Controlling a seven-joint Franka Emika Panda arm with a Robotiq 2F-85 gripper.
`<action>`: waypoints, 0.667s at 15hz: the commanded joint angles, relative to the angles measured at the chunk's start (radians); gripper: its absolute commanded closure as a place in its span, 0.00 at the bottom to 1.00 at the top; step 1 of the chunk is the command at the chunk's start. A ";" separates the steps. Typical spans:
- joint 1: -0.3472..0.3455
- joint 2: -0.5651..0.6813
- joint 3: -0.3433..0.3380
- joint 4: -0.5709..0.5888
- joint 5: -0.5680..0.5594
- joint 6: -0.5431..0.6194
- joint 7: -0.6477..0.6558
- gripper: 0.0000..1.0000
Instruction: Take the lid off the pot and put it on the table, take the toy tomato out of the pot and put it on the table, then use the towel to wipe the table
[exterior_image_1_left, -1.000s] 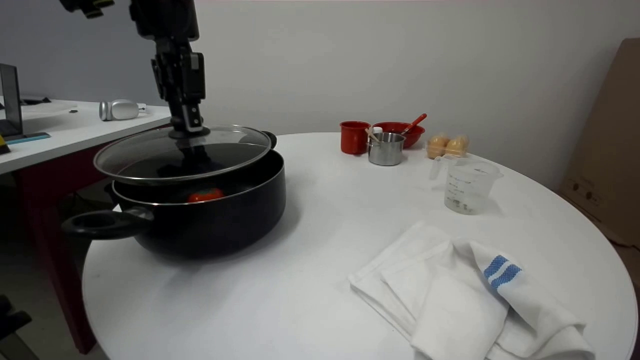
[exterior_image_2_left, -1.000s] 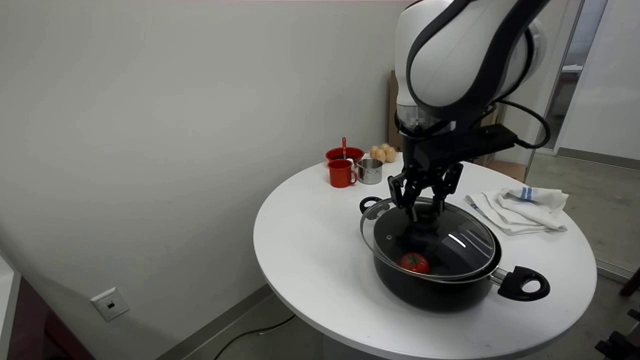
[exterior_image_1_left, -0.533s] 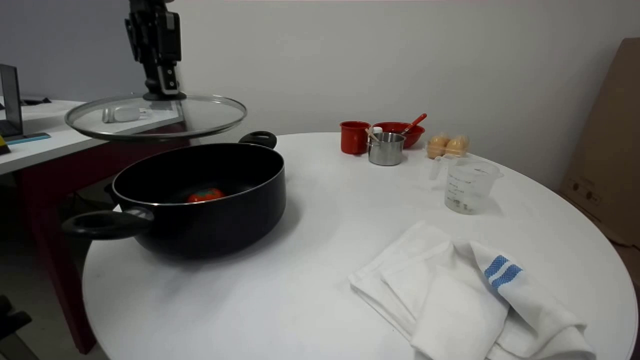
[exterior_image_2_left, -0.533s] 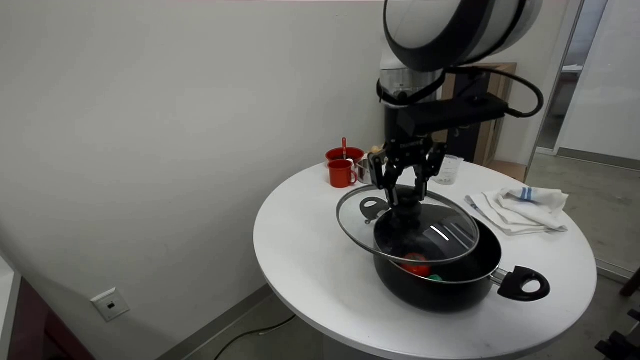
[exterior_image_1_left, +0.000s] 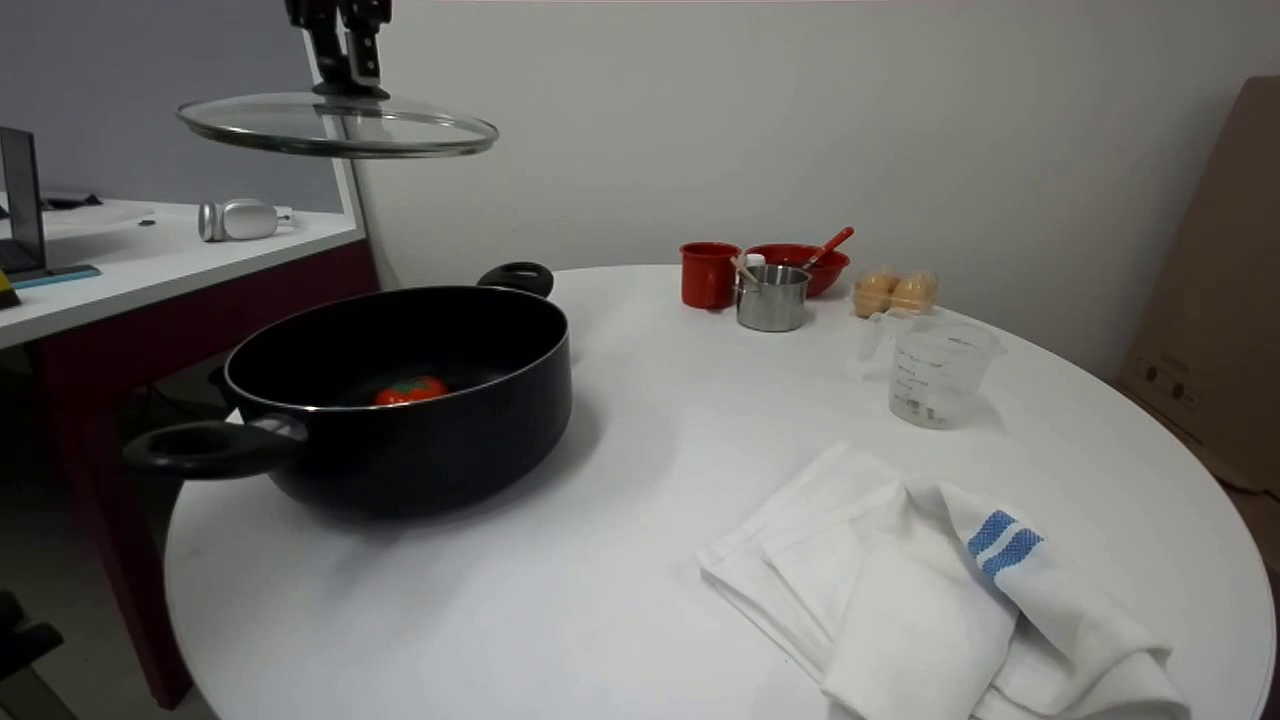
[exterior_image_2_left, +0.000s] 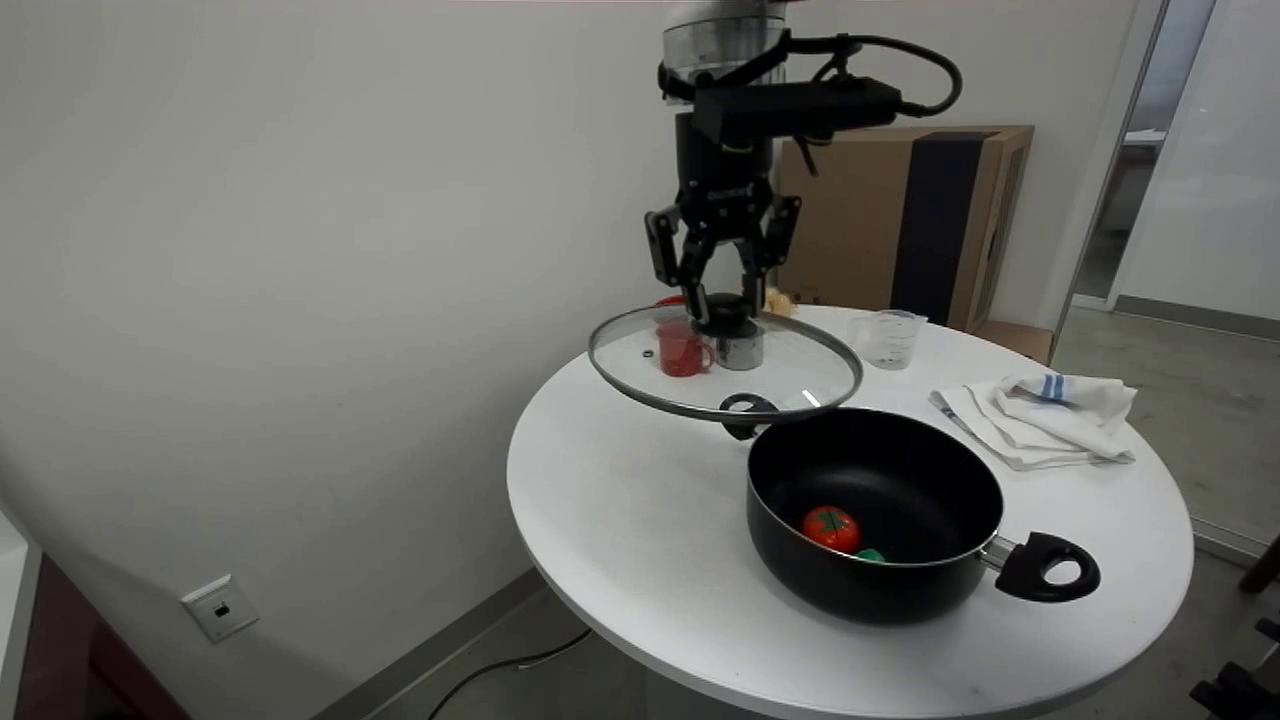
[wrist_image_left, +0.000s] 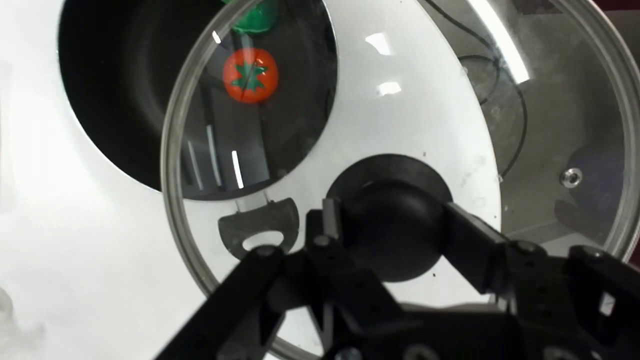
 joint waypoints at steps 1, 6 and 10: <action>0.034 0.141 0.012 0.237 0.010 -0.117 -0.002 0.74; 0.108 0.332 0.022 0.494 -0.001 -0.134 0.014 0.74; 0.168 0.491 -0.004 0.679 -0.020 -0.142 0.039 0.74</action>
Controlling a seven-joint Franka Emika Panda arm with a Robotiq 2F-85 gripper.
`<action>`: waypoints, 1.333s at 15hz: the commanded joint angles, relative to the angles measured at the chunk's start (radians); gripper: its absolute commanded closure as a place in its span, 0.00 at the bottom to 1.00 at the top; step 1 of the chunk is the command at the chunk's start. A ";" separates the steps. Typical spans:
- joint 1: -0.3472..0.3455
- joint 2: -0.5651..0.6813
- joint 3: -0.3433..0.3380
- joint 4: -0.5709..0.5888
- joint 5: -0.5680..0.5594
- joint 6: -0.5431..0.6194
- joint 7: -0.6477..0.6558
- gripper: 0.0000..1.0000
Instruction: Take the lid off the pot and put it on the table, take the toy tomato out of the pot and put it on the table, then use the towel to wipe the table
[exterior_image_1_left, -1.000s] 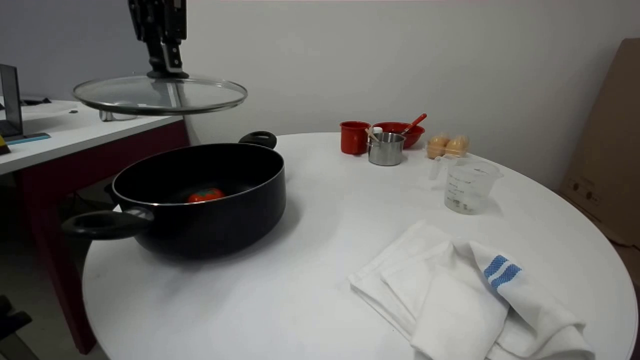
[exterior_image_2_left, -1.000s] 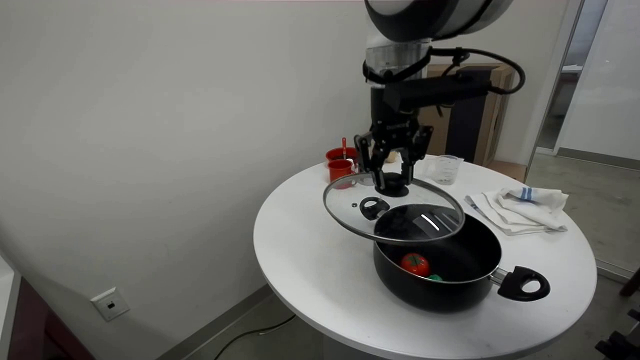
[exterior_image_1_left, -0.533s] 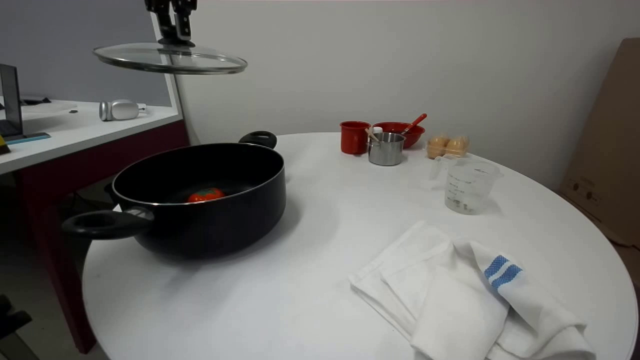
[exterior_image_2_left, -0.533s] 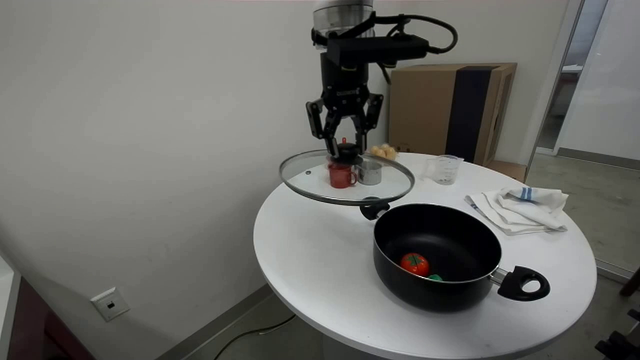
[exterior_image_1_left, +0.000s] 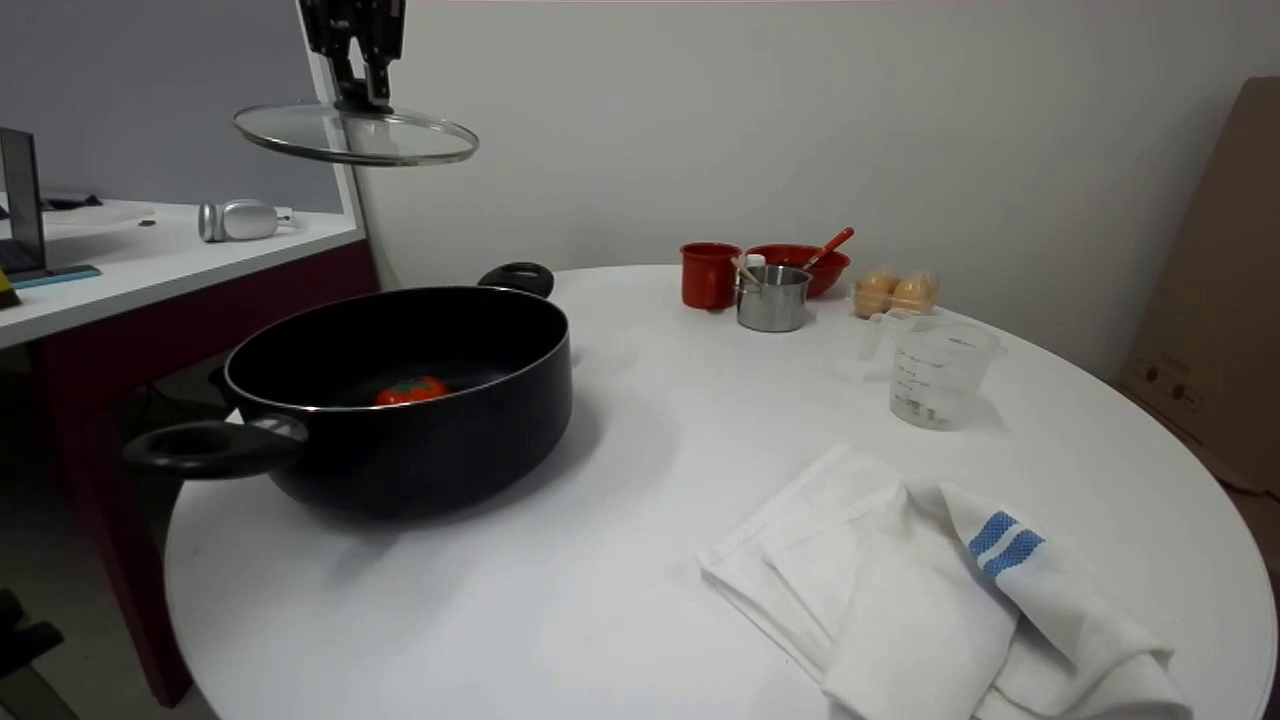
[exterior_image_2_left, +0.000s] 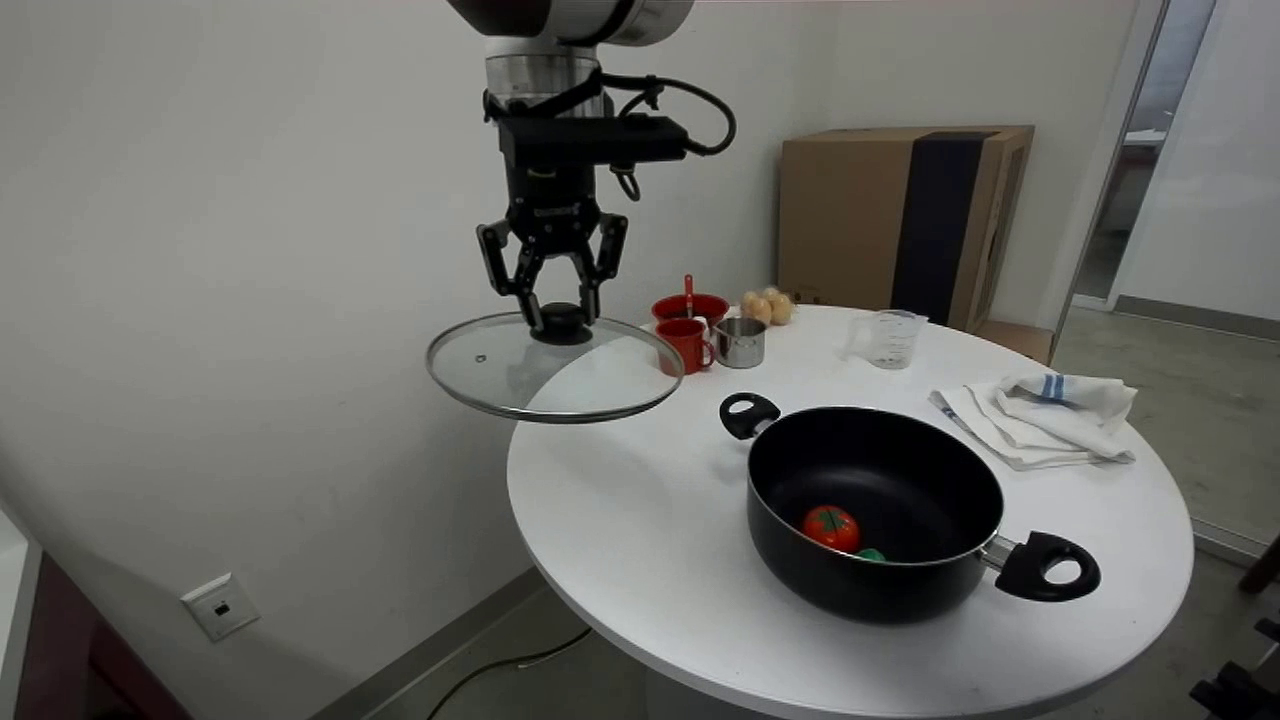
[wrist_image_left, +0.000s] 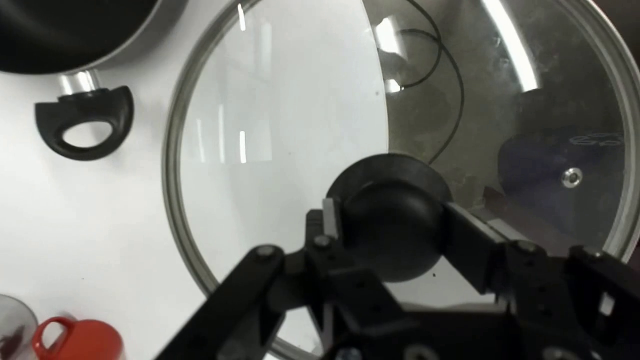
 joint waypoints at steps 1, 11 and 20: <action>0.050 0.166 -0.031 0.237 -0.012 -0.076 0.029 0.74; 0.058 0.543 -0.071 0.655 -0.005 -0.264 0.010 0.74; 0.077 0.713 -0.127 0.855 -0.044 -0.414 -0.004 0.74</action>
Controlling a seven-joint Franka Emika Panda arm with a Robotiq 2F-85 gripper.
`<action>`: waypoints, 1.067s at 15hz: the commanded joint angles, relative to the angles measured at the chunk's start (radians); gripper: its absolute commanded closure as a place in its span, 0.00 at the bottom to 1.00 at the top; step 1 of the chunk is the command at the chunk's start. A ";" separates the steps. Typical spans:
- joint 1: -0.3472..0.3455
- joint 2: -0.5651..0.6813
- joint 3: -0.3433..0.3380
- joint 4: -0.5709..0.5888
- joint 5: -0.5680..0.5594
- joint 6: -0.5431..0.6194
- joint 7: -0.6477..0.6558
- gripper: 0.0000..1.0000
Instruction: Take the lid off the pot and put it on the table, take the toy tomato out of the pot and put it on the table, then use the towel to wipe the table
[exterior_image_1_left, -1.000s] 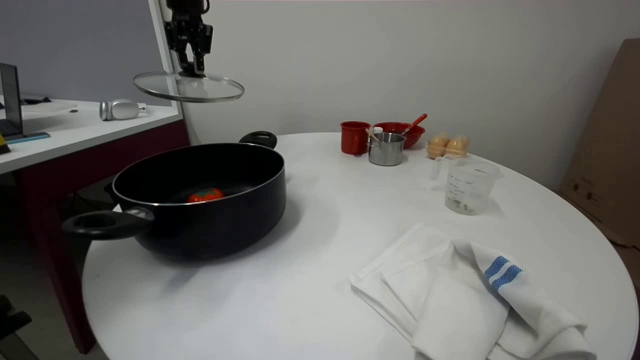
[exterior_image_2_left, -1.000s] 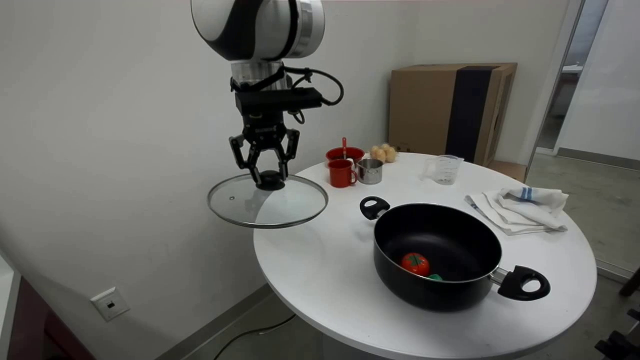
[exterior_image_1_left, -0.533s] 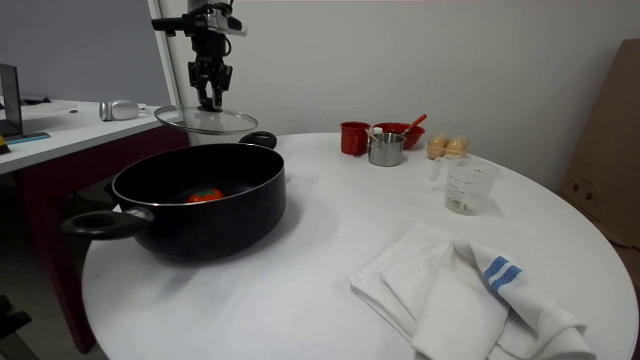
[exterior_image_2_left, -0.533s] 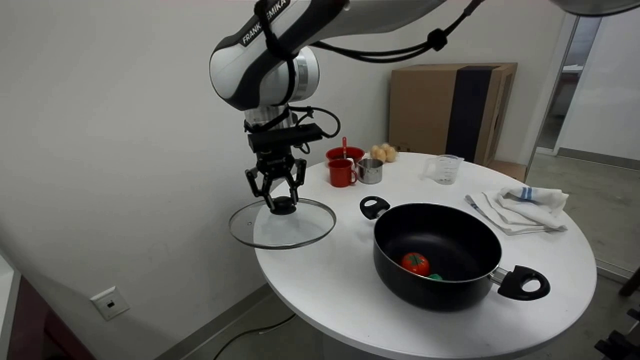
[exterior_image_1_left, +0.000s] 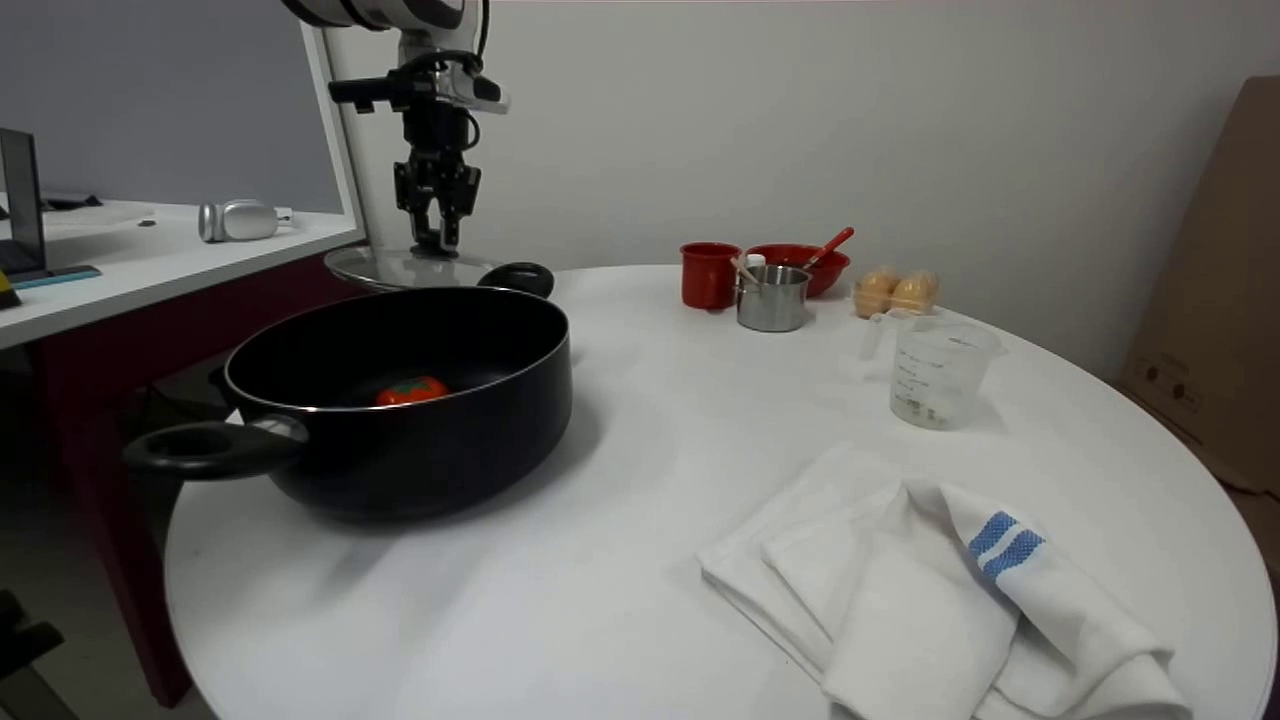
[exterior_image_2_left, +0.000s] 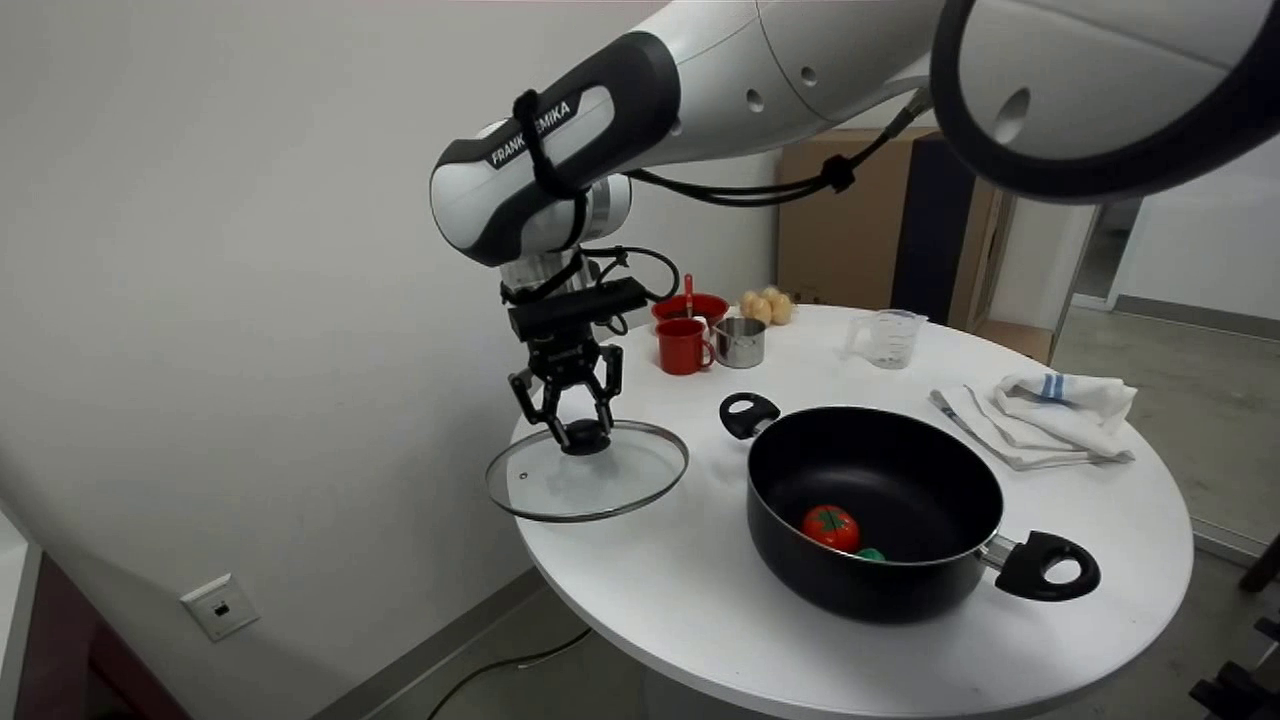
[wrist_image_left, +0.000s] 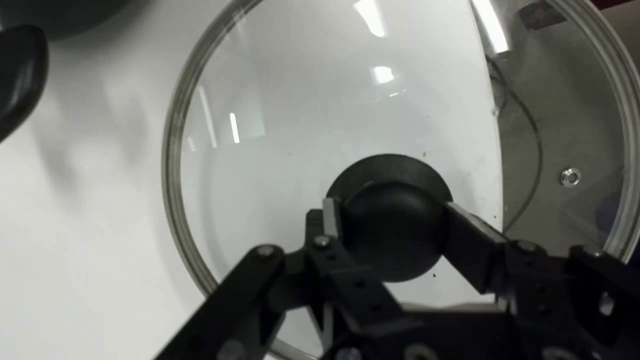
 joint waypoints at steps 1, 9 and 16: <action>0.020 0.066 -0.040 0.109 -0.025 -0.090 -0.015 0.74; 0.051 0.107 -0.055 0.100 -0.101 -0.077 -0.003 0.74; 0.038 0.108 -0.050 0.066 -0.108 -0.035 0.015 0.74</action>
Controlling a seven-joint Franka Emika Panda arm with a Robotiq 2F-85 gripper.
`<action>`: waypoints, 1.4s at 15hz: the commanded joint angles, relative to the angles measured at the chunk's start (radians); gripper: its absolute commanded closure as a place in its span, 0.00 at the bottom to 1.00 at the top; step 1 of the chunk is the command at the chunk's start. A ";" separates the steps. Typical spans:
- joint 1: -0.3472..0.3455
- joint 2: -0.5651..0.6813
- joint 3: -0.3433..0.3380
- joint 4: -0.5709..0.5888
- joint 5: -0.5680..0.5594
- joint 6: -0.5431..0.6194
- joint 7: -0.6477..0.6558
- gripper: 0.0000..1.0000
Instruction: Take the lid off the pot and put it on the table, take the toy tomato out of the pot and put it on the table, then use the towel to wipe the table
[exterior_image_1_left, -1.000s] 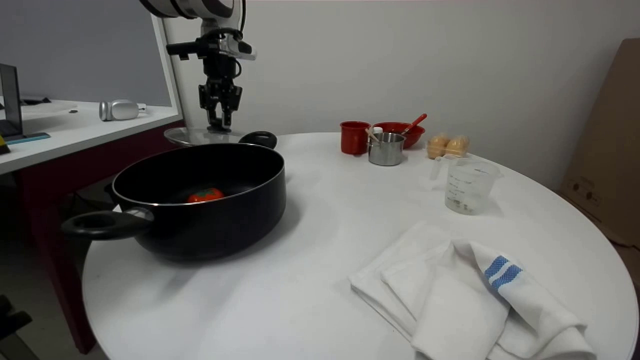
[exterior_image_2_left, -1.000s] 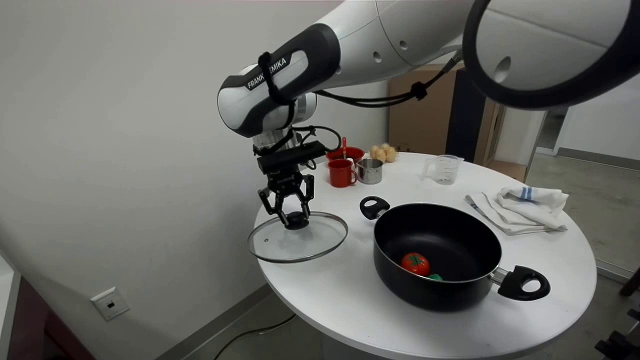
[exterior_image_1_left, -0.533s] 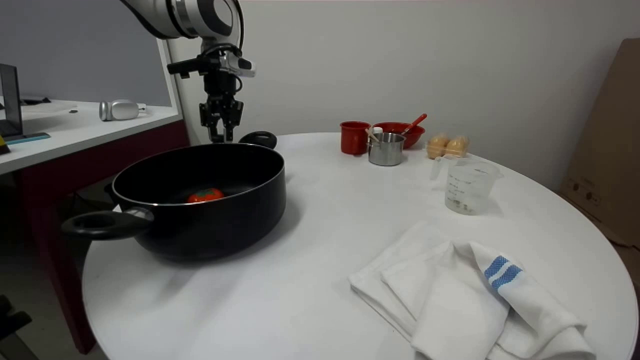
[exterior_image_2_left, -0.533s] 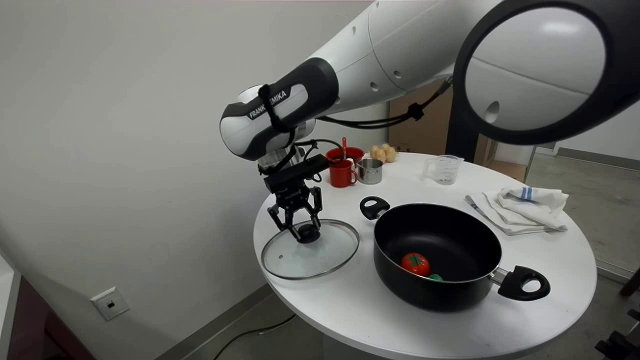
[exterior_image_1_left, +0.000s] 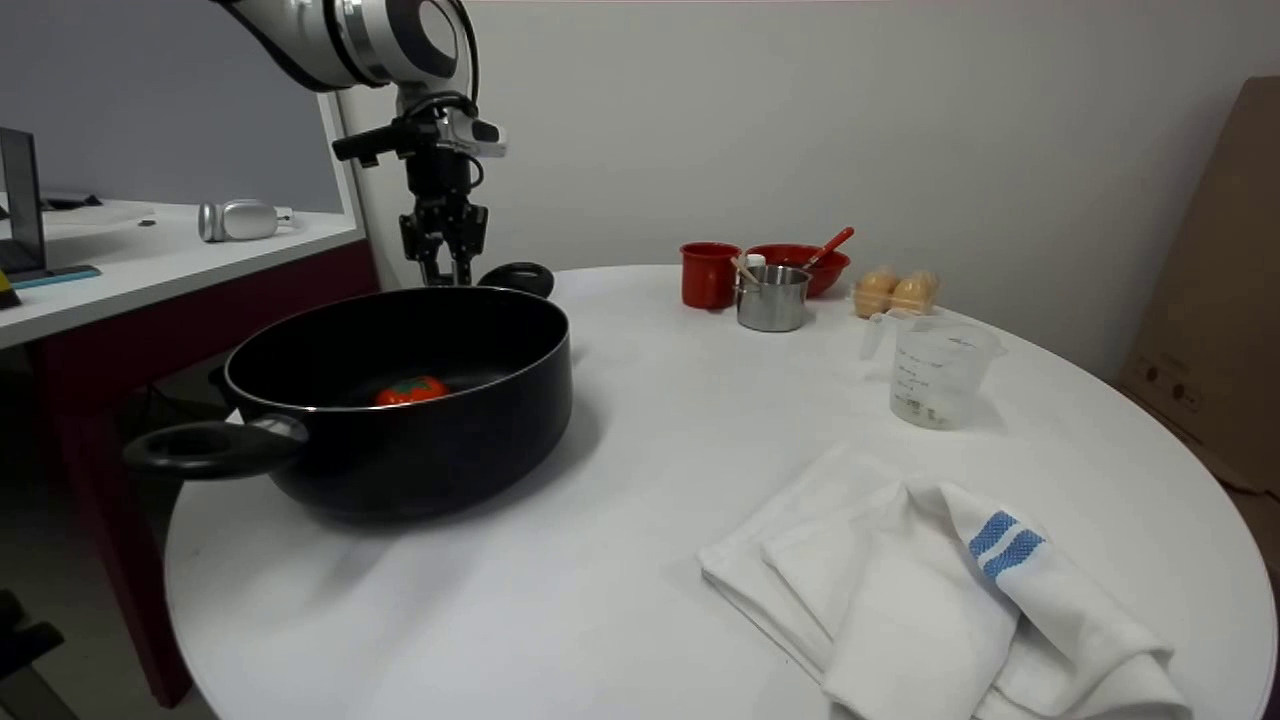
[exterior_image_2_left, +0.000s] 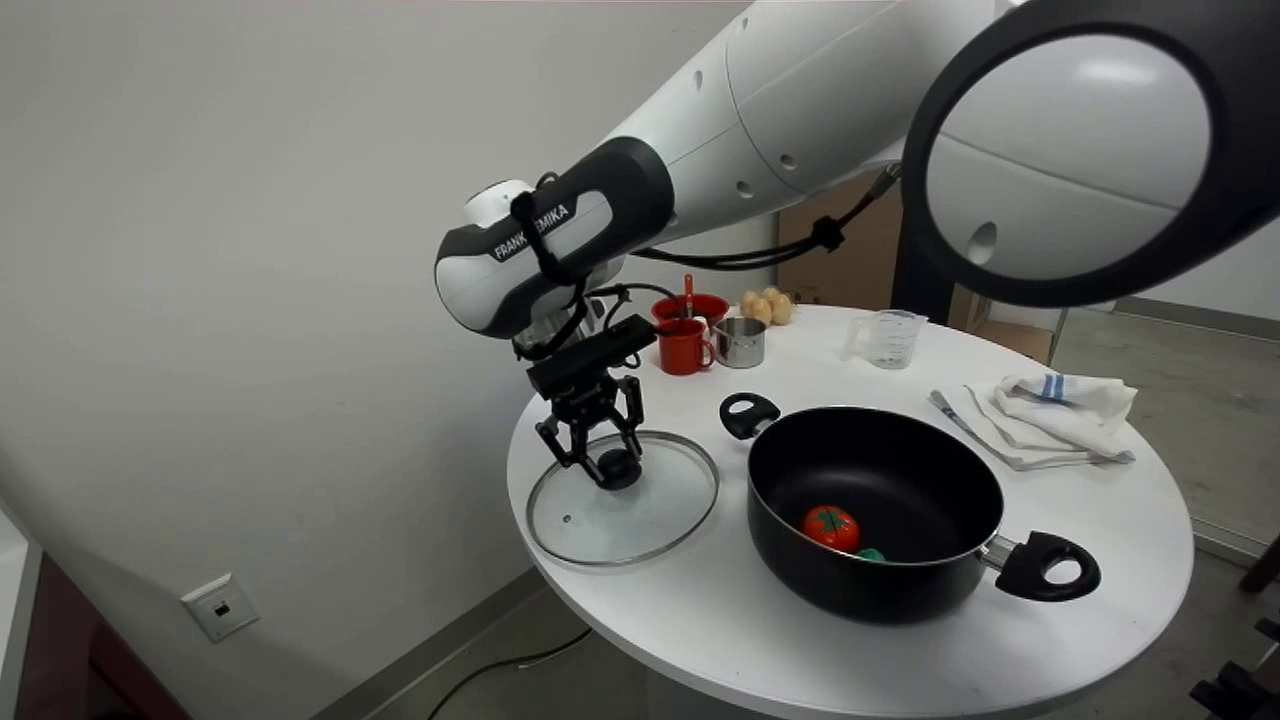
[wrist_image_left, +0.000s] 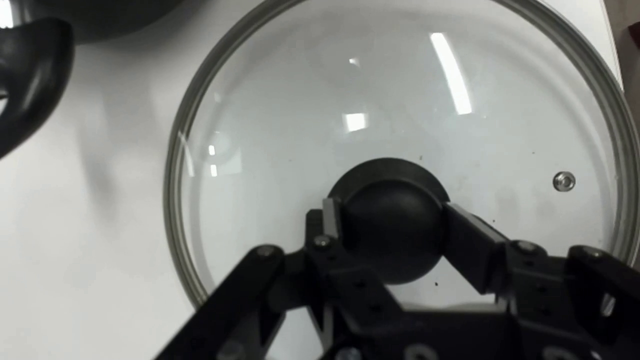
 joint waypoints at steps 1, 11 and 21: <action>-0.007 0.013 -0.006 0.011 0.002 0.009 0.017 0.74; -0.073 0.004 -0.003 -0.031 0.016 0.028 0.002 0.16; -0.094 -0.162 0.120 -0.112 0.076 0.053 -0.102 0.00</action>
